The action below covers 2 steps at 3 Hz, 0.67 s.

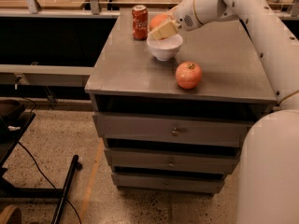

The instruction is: Place orange into white bowl

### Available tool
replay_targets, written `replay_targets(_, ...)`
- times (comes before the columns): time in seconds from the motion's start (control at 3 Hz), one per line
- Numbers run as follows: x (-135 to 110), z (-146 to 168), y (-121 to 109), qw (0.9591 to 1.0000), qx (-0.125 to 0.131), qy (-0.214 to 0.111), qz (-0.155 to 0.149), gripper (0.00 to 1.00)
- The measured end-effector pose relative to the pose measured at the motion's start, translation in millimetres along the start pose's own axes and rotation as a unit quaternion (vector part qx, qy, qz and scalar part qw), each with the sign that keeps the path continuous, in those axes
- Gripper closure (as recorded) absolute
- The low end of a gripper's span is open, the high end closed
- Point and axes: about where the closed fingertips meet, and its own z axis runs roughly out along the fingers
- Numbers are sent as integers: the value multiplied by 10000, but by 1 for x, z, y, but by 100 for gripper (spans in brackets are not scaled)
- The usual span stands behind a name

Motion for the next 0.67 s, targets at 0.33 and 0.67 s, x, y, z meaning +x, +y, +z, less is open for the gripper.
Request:
replay_targets(0.33, 6, 1, 0, 9997, 105, 236, -34, 0)
replay_targets(0.67, 21, -15, -22, 9981, 474, 366, 156, 0)
